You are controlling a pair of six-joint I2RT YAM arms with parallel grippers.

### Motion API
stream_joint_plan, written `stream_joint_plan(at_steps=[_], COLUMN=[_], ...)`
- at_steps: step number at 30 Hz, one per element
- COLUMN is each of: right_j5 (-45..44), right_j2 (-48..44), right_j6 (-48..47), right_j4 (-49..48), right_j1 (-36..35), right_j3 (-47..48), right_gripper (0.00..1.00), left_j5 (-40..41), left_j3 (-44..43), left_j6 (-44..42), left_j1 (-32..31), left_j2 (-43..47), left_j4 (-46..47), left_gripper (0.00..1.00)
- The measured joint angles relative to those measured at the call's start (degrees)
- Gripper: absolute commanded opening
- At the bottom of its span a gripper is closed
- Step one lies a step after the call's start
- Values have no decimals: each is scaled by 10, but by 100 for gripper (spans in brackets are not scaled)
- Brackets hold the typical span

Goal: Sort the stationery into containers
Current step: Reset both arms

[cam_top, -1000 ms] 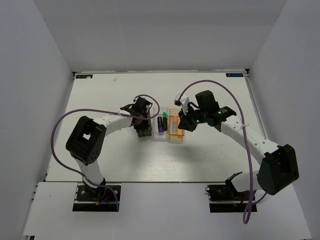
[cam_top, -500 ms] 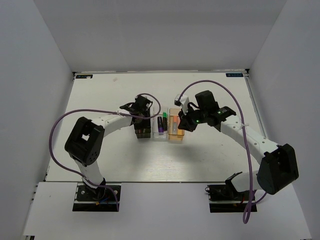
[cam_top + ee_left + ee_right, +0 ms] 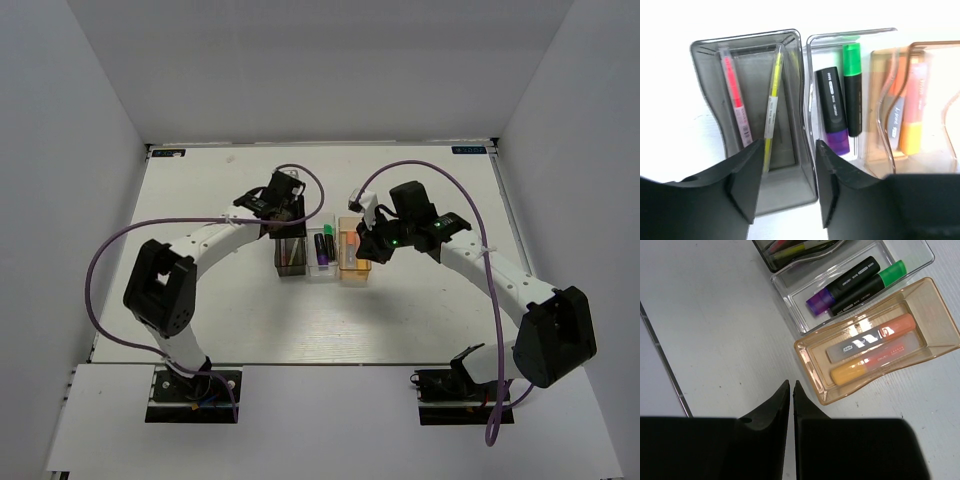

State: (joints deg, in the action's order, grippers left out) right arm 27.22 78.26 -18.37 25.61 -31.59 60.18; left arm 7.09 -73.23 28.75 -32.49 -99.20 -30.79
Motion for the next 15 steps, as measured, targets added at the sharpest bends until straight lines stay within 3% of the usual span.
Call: stream_joint_plan(at_steps=[2,4,5,6,7,8,9,11,12,13,15], right_j5=[0,0,-1,-3,-5,-12,-23,-43,-57,-68,-99], right_j2=[0,0,0,0,0,0,0,0,0,0,0], right_j6=[0,0,0,2,7,8,9,18,24,30,44], right_j4=[0,0,0,0,0,0,-1,-2,-3,-5,-13], right_j1=[0,0,0,0,0,0,1,2,3,4,9], right_j3=[0,0,0,0,0,0,0,0,-1,-1,-3], right_gripper=[9,11,18,38,49,61,82,91,91,91,91], left_j5=[3,7,11,16,20,23,26,30,33,34,36], left_j3=[2,8,14,23,35,46,61,81,92,103,124], left_j6=[-2,-2,-2,-2,-1,-3,-6,-19,-23,-24,-28], left_j1=[0,0,0,0,2,4,7,13,16,18,24], left_j2=[17,44,61,80,103,124,148,189,209,229,270], left_j4=[-5,-5,-2,-2,-3,-5,-8,-28,-41,-58,-92], left_gripper=[52,34,23,6,6,9,32,74,90,100,100])
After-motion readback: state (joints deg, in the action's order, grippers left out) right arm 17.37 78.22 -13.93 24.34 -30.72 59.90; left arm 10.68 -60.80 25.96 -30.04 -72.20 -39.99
